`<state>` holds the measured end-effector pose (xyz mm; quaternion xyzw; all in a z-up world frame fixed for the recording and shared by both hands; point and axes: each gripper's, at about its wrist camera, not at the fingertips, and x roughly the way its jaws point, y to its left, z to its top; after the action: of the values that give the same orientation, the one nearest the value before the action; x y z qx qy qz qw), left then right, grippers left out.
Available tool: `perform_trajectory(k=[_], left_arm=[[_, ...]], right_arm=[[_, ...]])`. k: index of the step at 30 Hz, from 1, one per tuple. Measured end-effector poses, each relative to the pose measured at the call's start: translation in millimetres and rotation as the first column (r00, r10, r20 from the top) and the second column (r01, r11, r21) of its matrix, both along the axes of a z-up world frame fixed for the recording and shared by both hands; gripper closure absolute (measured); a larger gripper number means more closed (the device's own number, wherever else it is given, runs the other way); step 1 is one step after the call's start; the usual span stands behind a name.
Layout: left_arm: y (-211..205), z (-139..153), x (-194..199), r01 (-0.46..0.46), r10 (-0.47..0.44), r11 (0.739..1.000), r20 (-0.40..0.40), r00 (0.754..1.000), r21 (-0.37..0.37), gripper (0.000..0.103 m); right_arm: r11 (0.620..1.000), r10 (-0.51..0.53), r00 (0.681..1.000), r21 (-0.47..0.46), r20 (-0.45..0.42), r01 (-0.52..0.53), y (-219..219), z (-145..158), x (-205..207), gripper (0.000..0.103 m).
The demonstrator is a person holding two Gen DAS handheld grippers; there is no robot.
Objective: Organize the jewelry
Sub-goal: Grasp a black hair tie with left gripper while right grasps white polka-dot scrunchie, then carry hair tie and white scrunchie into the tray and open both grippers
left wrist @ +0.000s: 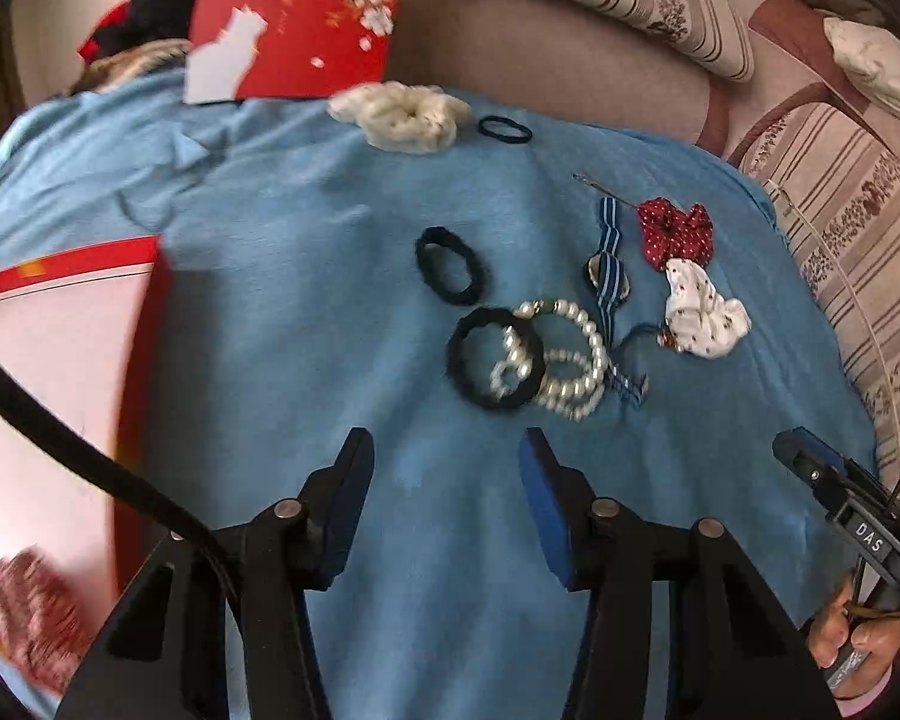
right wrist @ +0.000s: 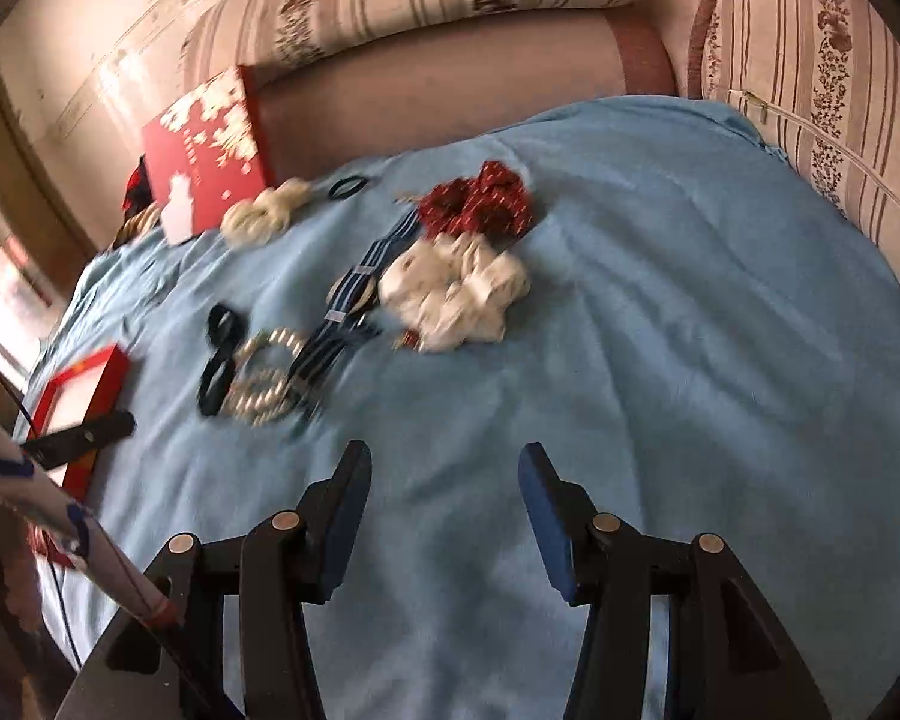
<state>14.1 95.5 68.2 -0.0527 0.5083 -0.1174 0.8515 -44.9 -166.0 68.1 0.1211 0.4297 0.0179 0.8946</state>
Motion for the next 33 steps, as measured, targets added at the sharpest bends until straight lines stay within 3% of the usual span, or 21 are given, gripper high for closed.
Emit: perform_trajectory(k=[10, 13, 14, 15, 16, 17, 20, 26, 33], left_arm=[[-18, -36, 63, 0.030, -0.032, 0.999, -0.061, 0.998, -0.034, 0.054], [-22, -42, 70, 0.041, -0.044, 0.998, -0.063, 0.997, -0.052, 0.063], [-24, -42, 71, 0.046, -0.050, 0.997, -0.062, 0.997, -0.057, 0.080], [-25, -44, 72, 0.059, -0.066, 0.995, -0.079, 0.995, -0.082, 0.093], [-26, -45, 72, 0.062, -0.072, 0.993, -0.101, 0.992, -0.098, 0.097], [-26, -45, 71, 0.057, -0.068, 0.993, -0.105, 0.992, -0.100, 0.097], [-27, -34, 60, 0.063, -0.070, 0.994, -0.083, 0.994, -0.086, 0.098], [-13, 20, 16, 0.072, -0.073, 0.989, -0.003, 0.997, -0.126, 0.098], [37, 61, -31, 0.021, -0.015, 0.992, 0.049, 0.999, -0.122, 0.097]], right_arm=[[0.997, -0.062, 0.997, 0.050, -0.038, 0.064, -25, -25, 73, 0.044], [0.995, -0.071, 0.996, 0.068, -0.054, 0.075, -30, -32, 85, 0.044], [0.995, -0.070, 0.996, 0.070, -0.058, 0.074, -30, -34, 87, 0.045], [0.995, -0.069, 0.996, 0.071, -0.059, 0.073, -30, -36, 89, 0.057], [0.995, -0.061, 0.996, 0.070, -0.066, 0.066, -28, -37, 89, 0.080], [0.996, -0.051, 0.996, 0.075, -0.074, 0.057, -27, -38, 90, 0.089], [0.998, -0.036, 0.998, 0.049, -0.049, 0.038, -22, -28, 81, 0.094], [0.999, 0.011, 0.999, -0.037, 0.039, -0.010, -6, 15, 50, 0.096], [0.996, 0.086, 0.991, -0.026, 0.102, -0.084, 23, 61, 15, 0.096]])
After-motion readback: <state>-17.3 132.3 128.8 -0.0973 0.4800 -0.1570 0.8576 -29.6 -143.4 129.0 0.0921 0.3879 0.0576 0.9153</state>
